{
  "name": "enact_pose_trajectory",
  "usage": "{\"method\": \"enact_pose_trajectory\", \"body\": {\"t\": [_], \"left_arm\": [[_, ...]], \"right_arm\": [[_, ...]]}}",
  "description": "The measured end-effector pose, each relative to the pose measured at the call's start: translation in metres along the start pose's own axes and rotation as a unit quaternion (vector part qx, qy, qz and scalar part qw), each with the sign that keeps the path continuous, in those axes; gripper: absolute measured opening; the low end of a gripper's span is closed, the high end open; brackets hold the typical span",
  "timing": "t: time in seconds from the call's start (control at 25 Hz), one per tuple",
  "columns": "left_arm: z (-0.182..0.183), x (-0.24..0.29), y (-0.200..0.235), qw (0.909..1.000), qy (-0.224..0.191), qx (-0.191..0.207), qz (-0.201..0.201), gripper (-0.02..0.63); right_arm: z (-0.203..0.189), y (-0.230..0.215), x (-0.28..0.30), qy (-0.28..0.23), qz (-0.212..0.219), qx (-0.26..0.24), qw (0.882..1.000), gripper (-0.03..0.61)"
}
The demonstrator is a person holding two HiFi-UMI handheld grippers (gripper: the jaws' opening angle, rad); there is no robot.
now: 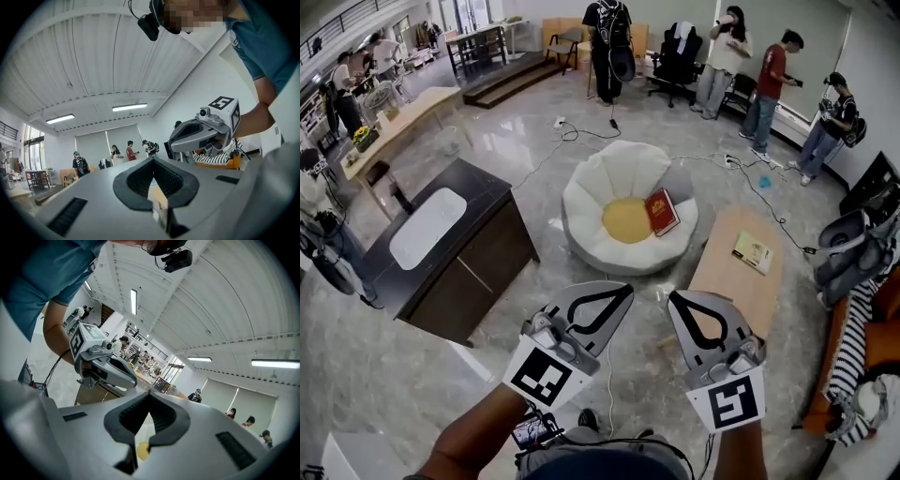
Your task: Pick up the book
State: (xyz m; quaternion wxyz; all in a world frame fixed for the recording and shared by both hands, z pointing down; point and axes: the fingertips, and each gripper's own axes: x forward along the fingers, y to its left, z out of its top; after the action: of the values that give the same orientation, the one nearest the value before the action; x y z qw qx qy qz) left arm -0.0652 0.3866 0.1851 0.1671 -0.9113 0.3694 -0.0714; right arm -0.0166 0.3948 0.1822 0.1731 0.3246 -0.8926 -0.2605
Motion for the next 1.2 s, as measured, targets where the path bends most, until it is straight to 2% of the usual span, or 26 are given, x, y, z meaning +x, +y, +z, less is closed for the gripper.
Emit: {"method": "enact_pose_trajectory", "body": {"t": [0.16,0.32,0.44,0.52,0.8,1.0,1.2], "left_arm": [[-0.012,0.005,0.014,0.9999,0.01,0.0,-0.006,0.005],[-0.017,0.023,0.022,0.9997,0.019,0.018,-0.003,0.005],[-0.021,0.031,0.031,0.9979,0.012,-0.052,0.036,0.005],[-0.024,0.042,0.031,0.997,0.013,-0.064,0.042,0.005],[-0.015,0.096,0.03,0.9988,0.021,0.0,0.043,0.005],[-0.01,0.126,0.026,0.9972,0.04,0.001,0.064,0.005],[-0.009,0.147,0.021,0.9964,0.05,0.017,0.066,0.005]], "right_arm": [[-0.004,0.0,0.018,0.004,0.006,0.005,1.0,0.012],[-0.017,-0.02,0.03,-0.004,0.014,0.015,1.0,0.012],[-0.021,-0.031,0.039,-0.004,0.03,0.006,1.0,0.012],[-0.027,-0.038,0.038,-0.007,0.034,0.005,0.999,0.012],[-0.056,-0.083,0.032,-0.028,0.04,0.0,0.999,0.012],[-0.074,-0.111,0.025,-0.05,0.057,0.005,0.997,0.012],[-0.091,-0.129,0.023,-0.061,0.062,0.009,0.996,0.012]]}}
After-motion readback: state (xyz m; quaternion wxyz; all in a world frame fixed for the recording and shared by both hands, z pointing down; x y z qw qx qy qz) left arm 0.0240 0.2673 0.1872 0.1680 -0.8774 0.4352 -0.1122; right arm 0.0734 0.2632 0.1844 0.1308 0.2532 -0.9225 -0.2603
